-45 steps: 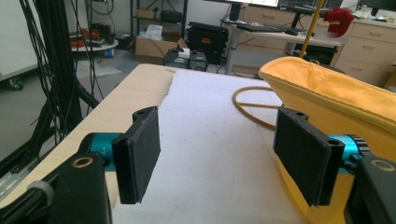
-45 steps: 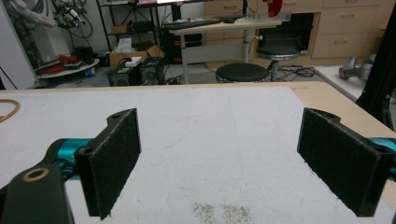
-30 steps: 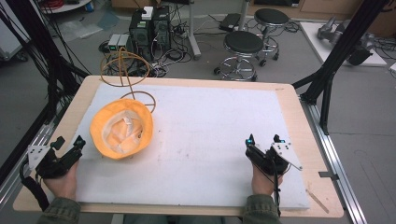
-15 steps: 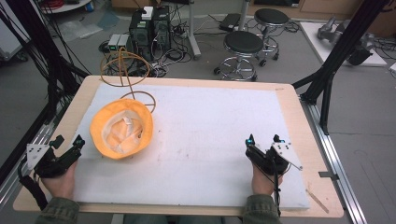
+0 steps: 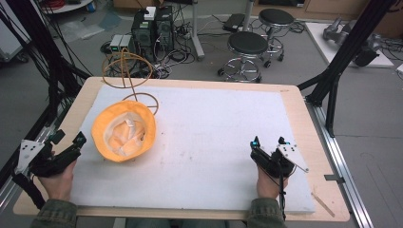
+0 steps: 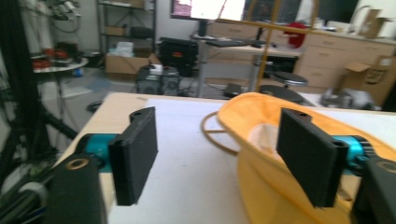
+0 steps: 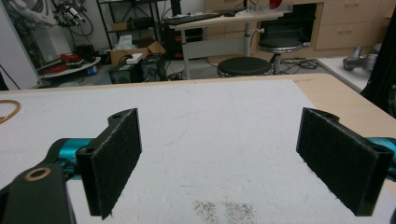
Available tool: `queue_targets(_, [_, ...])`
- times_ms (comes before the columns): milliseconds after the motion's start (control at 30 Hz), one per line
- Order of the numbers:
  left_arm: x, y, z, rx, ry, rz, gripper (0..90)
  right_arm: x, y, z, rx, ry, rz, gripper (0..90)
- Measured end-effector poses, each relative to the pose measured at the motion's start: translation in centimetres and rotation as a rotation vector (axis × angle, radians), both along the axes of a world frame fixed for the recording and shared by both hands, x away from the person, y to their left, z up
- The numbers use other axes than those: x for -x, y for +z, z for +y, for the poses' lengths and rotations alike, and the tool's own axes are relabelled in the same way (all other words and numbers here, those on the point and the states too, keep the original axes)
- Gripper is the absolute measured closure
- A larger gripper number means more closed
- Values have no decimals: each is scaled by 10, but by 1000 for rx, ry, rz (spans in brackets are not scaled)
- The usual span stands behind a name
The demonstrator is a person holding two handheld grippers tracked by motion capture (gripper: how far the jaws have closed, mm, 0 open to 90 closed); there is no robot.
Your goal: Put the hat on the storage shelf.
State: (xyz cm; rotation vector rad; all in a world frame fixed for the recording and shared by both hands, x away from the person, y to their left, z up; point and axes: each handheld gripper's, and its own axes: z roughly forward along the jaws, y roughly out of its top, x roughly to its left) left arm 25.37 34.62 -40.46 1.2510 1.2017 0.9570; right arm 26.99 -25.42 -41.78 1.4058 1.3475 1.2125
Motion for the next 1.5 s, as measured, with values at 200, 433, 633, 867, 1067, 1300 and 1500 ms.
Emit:
queue_targets(200, [-6, 11, -5, 12, -67, 37, 244, 0, 0, -1, 1, 3, -7, 130])
queue_targets(433, [-19, 29, -11, 27, -109, 76, 214, 0, 1, -2, -13, 3, -6, 130])
queue_targets(633, [-40, 43, -20, 2, -131, 201, 214, 0, 1, -1, -5, 16, -13, 130])
queue_targets(867, [-52, 50, -19, -32, -115, 237, 218, 0, 1, -1, -11, 19, -11, 130])
queue_targets(1067, [-63, 47, -18, -75, -90, 292, 224, -1, 0, -1, -12, 22, -3, 129])
queue_targets(1300, [-77, 39, -15, -79, -77, 363, 226, -1, 0, 0, -4, 29, 3, 129])
queue_targets(1500, [-83, 34, -13, -70, -61, 378, 244, -3, -1, 0, -6, 30, 14, 129])
